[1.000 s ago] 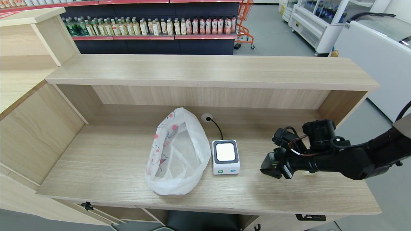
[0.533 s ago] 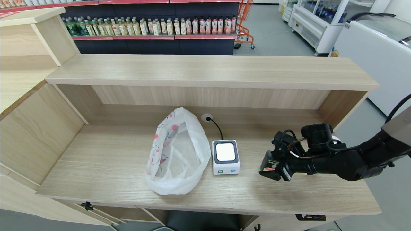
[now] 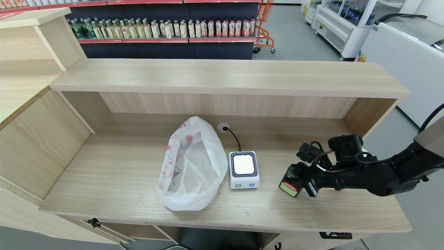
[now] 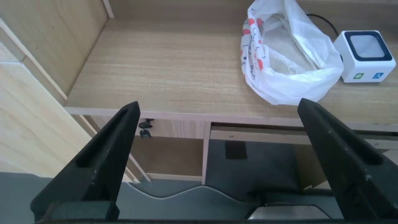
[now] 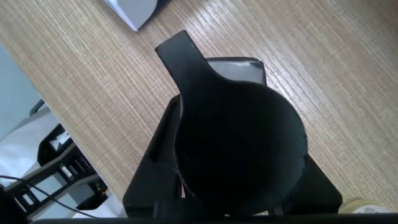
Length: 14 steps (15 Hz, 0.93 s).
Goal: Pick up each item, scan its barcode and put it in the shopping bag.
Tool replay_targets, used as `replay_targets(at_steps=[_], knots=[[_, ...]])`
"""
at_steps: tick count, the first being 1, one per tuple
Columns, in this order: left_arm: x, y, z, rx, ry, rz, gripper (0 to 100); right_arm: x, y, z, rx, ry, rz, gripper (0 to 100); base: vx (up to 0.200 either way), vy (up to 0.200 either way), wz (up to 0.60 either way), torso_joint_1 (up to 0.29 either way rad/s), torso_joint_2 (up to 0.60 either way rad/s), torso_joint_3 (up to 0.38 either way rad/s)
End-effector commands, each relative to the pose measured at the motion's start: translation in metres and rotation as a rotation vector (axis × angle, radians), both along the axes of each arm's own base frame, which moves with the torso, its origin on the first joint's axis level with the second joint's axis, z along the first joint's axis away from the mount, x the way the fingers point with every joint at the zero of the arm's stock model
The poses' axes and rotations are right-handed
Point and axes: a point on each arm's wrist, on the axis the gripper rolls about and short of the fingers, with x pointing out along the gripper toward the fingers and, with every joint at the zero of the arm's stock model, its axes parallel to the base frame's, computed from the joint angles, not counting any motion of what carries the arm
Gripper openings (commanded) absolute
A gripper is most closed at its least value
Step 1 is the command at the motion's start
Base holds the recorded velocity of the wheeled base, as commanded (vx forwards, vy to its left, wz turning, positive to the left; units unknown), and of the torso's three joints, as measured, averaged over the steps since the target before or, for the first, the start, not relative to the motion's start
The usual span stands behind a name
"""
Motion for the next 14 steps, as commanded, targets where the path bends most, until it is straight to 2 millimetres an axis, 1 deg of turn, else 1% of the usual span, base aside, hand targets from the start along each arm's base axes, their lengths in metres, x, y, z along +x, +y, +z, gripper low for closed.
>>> replay_targets(at_steps=[1,3,5,6,7,8,10,11,12,13,14], knots=[[0.000,0.000,0.000,0.000,0.001,-0.001,100,-0.005,-0.002,0.004,0.003,-0.014,-0.004,0,0.000,0.000,0.00,0.000,0.00,0.000],[0.000,0.000,0.000,0.000,0.001,-0.001,100,-0.012,-0.006,0.007,0.004,-0.019,-0.014,0,0.000,0.000,0.00,0.000,0.00,0.000],[0.000,0.000,0.000,0.000,0.001,-0.001,100,-0.020,-0.011,0.019,0.012,-0.047,-0.028,0,0.000,0.000,0.00,0.000,0.00,0.000],[0.000,0.000,0.000,0.000,0.001,-0.001,100,-0.024,-0.015,0.031,0.019,-0.079,-0.038,0,0.000,0.000,0.00,0.000,0.00,0.000],[0.000,0.000,0.000,0.000,0.001,-0.001,100,-0.031,-0.020,0.048,0.026,-0.131,-0.052,0,0.000,0.000,0.00,0.000,0.00,0.000],[0.000,0.000,0.000,0.000,0.001,-0.001,100,-0.042,-0.024,0.064,0.029,-0.179,-0.056,0,0.000,0.000,0.00,0.000,0.00,0.000],[0.000,0.000,0.000,0.000,0.001,-0.001,100,-0.065,-0.028,0.084,0.016,-0.280,-0.043,0,0.000,0.000,0.00,0.000,0.00,0.000],[0.000,0.000,0.000,0.000,0.001,-0.001,100,-0.082,-0.029,0.094,-0.060,-0.388,0.018,0,0.000,0.000,0.00,0.000,0.00,0.000],[0.000,0.000,0.000,0.000,0.001,-0.001,100,-0.090,-0.030,0.100,-0.124,-0.465,0.074,0,0.000,0.000,0.00,0.000,0.00,0.000],[0.000,0.000,0.000,0.000,0.001,-0.001,100,-0.098,-0.030,0.100,-0.188,-0.547,0.166,0,0.000,0.000,0.00,0.000,0.00,0.000],[0.000,0.000,0.000,0.000,0.001,-0.001,100,-0.107,-0.031,0.095,-0.250,-0.641,0.268,0,0.000,0.000,0.00,0.000,0.00,0.000]])
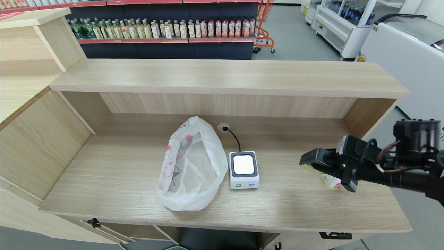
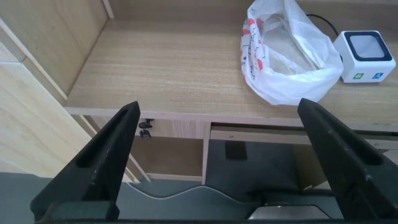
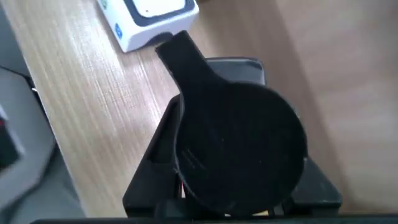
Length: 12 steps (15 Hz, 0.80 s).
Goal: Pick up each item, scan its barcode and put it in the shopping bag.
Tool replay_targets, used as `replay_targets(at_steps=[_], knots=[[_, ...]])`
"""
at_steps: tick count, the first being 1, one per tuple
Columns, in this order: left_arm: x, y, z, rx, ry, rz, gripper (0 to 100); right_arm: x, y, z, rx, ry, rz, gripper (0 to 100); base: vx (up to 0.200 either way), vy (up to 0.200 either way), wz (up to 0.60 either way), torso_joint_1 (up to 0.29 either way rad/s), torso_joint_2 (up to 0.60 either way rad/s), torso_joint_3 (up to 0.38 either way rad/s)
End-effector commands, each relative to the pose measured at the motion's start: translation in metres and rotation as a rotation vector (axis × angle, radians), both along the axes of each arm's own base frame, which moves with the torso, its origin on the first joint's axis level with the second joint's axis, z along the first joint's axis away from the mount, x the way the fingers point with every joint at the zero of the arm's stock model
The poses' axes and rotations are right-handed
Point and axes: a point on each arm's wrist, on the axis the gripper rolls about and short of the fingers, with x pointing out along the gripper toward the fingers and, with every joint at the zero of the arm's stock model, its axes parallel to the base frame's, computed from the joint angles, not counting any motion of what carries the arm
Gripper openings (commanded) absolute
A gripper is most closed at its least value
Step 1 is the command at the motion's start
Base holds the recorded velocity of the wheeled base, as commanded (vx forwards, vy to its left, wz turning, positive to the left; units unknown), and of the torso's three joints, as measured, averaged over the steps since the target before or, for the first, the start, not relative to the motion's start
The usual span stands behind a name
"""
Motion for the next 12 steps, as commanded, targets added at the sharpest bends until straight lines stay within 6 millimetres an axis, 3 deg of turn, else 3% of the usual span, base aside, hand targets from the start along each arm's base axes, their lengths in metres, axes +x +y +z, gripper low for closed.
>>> replay_targets(at_steps=[1,3,6,12], knots=[[0.000,0.000,0.000,0.000,0.001,0.000,100,-0.034,-0.008,0.005,-0.105,-0.200,0.145,0,0.000,0.000,0.00,0.000,0.00,0.000],[0.000,0.000,0.000,0.000,0.001,0.000,100,-0.037,-0.008,0.003,-0.185,-0.350,0.345,0,0.000,0.000,0.00,0.000,0.00,0.000],[0.000,0.000,0.000,0.000,0.001,0.000,100,-0.040,0.004,-0.003,-0.461,-0.718,0.632,0,0.000,0.000,0.00,0.000,0.00,0.000],[0.000,0.000,0.000,0.000,0.001,0.000,100,-0.023,0.066,-0.047,-0.623,-1.037,1.035,0,0.000,0.000,0.00,0.000,0.00,0.000]])
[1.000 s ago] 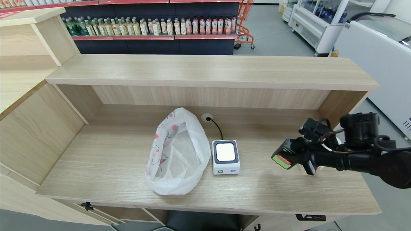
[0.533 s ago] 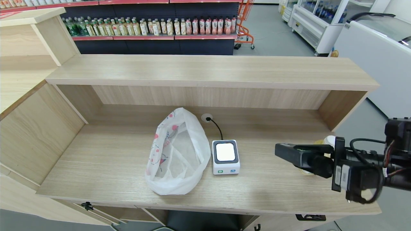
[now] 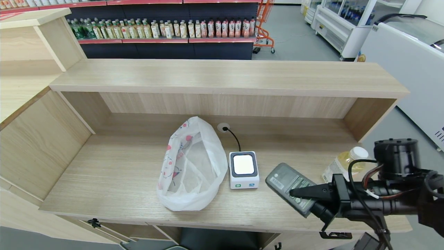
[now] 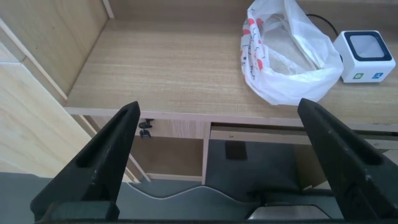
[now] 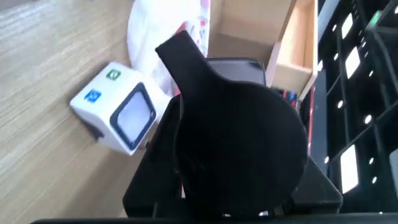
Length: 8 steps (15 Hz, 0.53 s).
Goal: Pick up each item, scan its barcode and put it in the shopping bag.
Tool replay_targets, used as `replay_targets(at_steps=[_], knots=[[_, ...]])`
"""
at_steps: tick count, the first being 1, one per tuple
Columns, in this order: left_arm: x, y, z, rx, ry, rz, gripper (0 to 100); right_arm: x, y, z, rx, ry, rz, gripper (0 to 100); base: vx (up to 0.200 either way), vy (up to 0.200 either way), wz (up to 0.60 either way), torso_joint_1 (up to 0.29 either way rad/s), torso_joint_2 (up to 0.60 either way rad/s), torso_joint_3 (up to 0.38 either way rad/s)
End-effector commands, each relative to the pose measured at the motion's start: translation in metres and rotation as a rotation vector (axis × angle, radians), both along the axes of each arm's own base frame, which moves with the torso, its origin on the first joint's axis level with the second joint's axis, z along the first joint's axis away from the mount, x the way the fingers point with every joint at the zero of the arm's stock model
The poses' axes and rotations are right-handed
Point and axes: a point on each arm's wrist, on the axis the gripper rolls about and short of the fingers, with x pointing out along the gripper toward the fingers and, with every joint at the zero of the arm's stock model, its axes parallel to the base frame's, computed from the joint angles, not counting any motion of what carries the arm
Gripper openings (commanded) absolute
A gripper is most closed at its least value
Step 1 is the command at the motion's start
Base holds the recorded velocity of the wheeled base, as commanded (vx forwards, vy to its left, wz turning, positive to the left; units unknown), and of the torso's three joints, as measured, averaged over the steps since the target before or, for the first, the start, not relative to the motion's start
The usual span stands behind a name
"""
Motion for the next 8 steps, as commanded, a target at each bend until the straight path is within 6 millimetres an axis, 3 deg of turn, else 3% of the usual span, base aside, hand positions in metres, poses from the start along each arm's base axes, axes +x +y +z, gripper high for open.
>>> replay_targets(at_steps=[1,5,8], knots=[[0.000,0.000,0.000,-0.001,0.000,0.000,100,0.011,0.026,-0.026,-0.046,0.025,0.111,0,0.000,0.000,0.00,0.000,0.00,0.000],[0.000,0.000,0.000,-0.001,0.000,0.000,100,0.019,0.063,-0.030,-0.030,-0.075,0.293,0,0.000,0.000,0.00,0.000,0.00,0.000],[0.000,0.000,0.000,-0.001,0.000,0.000,100,0.027,0.078,-0.035,0.012,-0.115,0.405,0,0.000,0.000,0.00,0.000,0.00,0.000]])
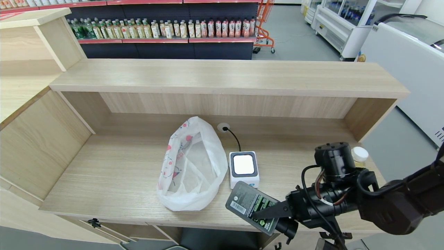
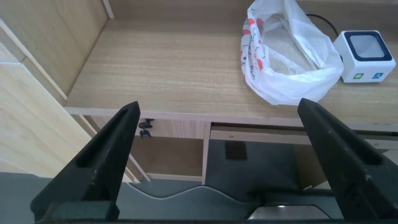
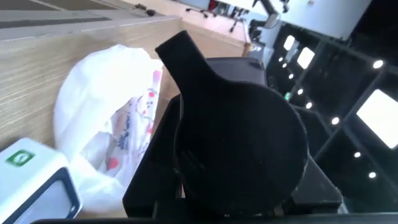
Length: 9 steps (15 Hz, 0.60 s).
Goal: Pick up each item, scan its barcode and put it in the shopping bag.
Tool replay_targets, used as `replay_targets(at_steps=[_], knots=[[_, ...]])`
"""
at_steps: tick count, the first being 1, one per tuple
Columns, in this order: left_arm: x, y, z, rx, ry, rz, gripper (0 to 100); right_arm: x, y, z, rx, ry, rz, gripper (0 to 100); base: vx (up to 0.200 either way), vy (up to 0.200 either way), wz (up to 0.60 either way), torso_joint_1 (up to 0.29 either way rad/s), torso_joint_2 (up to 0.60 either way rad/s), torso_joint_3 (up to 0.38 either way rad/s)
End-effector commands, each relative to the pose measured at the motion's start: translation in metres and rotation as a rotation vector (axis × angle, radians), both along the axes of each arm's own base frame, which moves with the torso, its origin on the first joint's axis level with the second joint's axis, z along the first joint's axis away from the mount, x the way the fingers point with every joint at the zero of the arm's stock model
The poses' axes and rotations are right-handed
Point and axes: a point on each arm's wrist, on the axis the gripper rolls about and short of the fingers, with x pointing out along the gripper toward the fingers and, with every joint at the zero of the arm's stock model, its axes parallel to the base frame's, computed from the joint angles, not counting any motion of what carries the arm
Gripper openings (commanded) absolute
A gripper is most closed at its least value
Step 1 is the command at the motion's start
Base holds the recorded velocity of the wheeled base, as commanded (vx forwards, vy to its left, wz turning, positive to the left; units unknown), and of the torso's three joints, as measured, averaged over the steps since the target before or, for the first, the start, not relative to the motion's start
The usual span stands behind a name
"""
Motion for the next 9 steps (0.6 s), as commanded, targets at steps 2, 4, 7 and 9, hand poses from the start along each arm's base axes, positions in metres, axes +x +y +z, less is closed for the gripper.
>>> replay_targets(at_steps=[2,4,7,9], knots=[[0.000,0.000,0.000,0.000,0.001,0.000,100,0.006,0.013,-0.010,0.005,0.012,0.056,0,0.000,0.000,0.00,0.000,0.00,0.000],[0.000,0.000,0.000,0.000,0.001,0.000,100,0.012,0.017,-0.007,0.021,-0.006,0.067,0,0.000,0.000,0.00,0.000,0.00,0.000],[0.000,0.000,0.000,0.000,0.001,0.000,100,0.015,0.019,0.000,0.037,-0.040,0.072,0,0.000,0.000,0.00,0.000,0.00,0.000],[0.000,0.000,0.000,0.000,0.001,0.000,100,0.015,0.019,0.002,0.046,-0.079,0.078,0,0.000,0.000,0.00,0.000,0.00,0.000]])
